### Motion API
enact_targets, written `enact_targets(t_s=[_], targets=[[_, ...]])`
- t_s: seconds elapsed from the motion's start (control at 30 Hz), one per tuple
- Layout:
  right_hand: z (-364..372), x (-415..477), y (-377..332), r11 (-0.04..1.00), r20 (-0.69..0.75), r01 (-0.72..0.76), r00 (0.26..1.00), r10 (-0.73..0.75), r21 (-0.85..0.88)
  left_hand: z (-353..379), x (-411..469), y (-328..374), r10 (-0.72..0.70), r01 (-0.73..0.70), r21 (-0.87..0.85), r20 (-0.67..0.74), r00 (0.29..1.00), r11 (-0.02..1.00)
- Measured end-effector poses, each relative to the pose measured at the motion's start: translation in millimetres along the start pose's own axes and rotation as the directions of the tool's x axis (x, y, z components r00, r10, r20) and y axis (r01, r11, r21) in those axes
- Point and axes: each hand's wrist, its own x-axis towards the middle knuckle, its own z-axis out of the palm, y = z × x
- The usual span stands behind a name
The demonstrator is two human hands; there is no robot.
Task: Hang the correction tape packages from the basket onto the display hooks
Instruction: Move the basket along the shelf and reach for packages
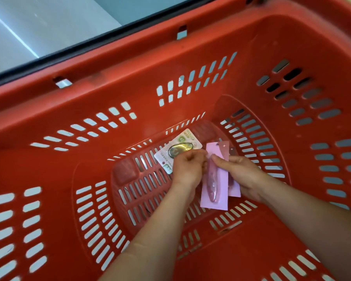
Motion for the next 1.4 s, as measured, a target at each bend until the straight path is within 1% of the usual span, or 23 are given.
enact_targets(t_s=[0.03, 0.07, 0.1, 0.13, 0.17, 0.23, 0.3, 0.33, 0.37, 0.43, 0.47, 0.5, 0.53, 0.57, 0.6, 0.7, 0.77, 0.9, 1.07, 1.17, 1.23, 1.33, 1.4], targets=[[-1.0, 2.0, 1.1, 0.999, -0.040, 0.014, 0.999, -0.016, -0.044, -2.5, 8.2, -3.9, 0.068, -0.063, 0.073, -0.075, 0.995, 0.995], [-1.1, 3.9, 1.6, 0.996, -0.065, 0.023, 0.997, -0.029, -0.089, -6.1, 19.9, -7.5, 0.216, -0.170, 0.288, -0.136, 0.967, 0.942], [-0.4, 5.2, 2.3, 0.991, -0.080, 0.029, 0.996, -0.040, -0.128, -11.6, 29.6, -9.9, 0.374, -0.241, 0.564, -0.130, 0.918, 0.790], [1.4, 5.9, 2.1, 0.987, -0.092, 0.037, 0.994, -0.052, -0.154, -17.4, 37.1, -12.9, 0.487, -0.251, 0.789, -0.070, 0.871, 0.562], [3.3, 6.4, 2.4, 0.984, -0.105, 0.048, 0.992, -0.066, -0.169, -22.2, 45.5, -17.0, 0.540, -0.240, 0.898, 0.004, 0.841, 0.368], [6.2, 6.4, 3.0, 0.976, -0.132, 0.078, 0.986, -0.106, -0.202, -29.8, 55.9, -24.5, 0.557, -0.218, 0.964, 0.099, 0.824, 0.151], [7.2, 5.7, 2.7, 0.973, -0.153, 0.107, 0.978, -0.139, -0.205, -39.8, 57.4, -29.8, 0.529, -0.221, 0.970, 0.134, 0.838, 0.105], [7.3, 4.1, 2.5, 0.975, -0.164, 0.115, 0.975, -0.147, -0.190, -44.9, 54.8, -32.1, 0.516, -0.235, 0.961, 0.127, 0.847, 0.149], [7.2, 1.8, 1.8, 0.978, -0.176, 0.117, 0.973, -0.147, -0.172, -50.1, 49.5, -31.4, 0.501, -0.241, 0.944, 0.100, 0.859, 0.226], [7.8, -5.6, 0.0, 0.983, -0.199, 0.117, 0.969, -0.143, -0.139, -54.9, 27.0, -24.3, 0.425, -0.207, 0.837, -0.034, 0.905, 0.507], [9.7, -11.4, -2.0, 0.987, -0.205, 0.114, 0.969, -0.136, -0.112, -55.4, 11.6, -17.9, 0.312, -0.145, 0.710, -0.109, 0.944, 0.689], [12.0, -19.0, -4.2, 0.991, -0.206, 0.113, 0.970, -0.126, -0.075, -54.5, -5.8, -11.1, 0.148, -0.051, 0.494, -0.161, 0.976, 0.868], [15.0, -29.0, -7.5, 0.993, -0.205, 0.115, 0.972, -0.119, -0.034, -52.7, -23.4, -5.0, -0.025, 0.059, 0.224, -0.151, 0.988, 0.973], [18.7, -39.5, -10.7, 0.993, -0.205, 0.119, 0.972, -0.115, 0.006, -52.4, -39.9, 1.1, -0.131, 0.132, 0.004, -0.117, 0.984, 0.991], [23.1, -51.9, -14.8, 0.991, -0.205, 0.126, 0.972, -0.116, 0.039, -53.3, -55.8, 8.2, -0.164, 0.153, -0.123, -0.089, 0.982, 0.981], [33.9, -90.4, -25.3, 0.976, -0.207, 0.154, 0.971, -0.121, 0.151, -56.4, -104.0, 37.8, -0.094, 0.090, -0.323, 0.005, 0.996, 0.942], [40.6, -115.7, -33.3, 0.965, -0.194, 0.168, 0.972, -0.129, 0.201, -59.7, -133.7, 59.8, -0.060, 0.079, -0.316, 0.069, 0.996, 0.946], [50.4, -169.1, -51.6, 0.953, -0.231, 0.212, 0.960, -0.161, 0.217, -70.4, -186.0, 101.7, -0.040, 0.067, -0.158, 0.168, 0.985, 0.985], [57.1, -244.1, -87.5, 0.931, -0.235, 0.336, 0.925, -0.297, 0.145, -72.3, -255.9, 155.5, -0.053, 0.093, -0.131, 0.279, 0.959, 0.987], [54.3, -296.7, -116.9, 0.917, -0.279, 0.361, 0.910, -0.307, 0.167, -71.2, -298.5, 183.9, -0.037, 0.068, -0.107, 0.262, 0.964, 0.992], [51.0, -333.1, -134.5, 0.890, -0.308, 0.402, 0.893, -0.329, 0.216, -73.4, -328.1, 205.0, -0.014, 0.049, -0.137, 0.247, 0.969, 0.989], [42.6, -386.1, -152.7, 0.844, -0.352, 0.510, 0.830, -0.433, 0.164, -79.1, -374.7, 238.2, 0.049, -0.004, -0.212, 0.208, 0.977, 0.977], [34.7, -418.5, -167.0, 0.811, -0.370, 0.570, 0.787, -0.494, 0.130, -85.7, -402.3, 263.7, 0.126, -0.096, -0.192, 0.148, 0.981, 0.977]])
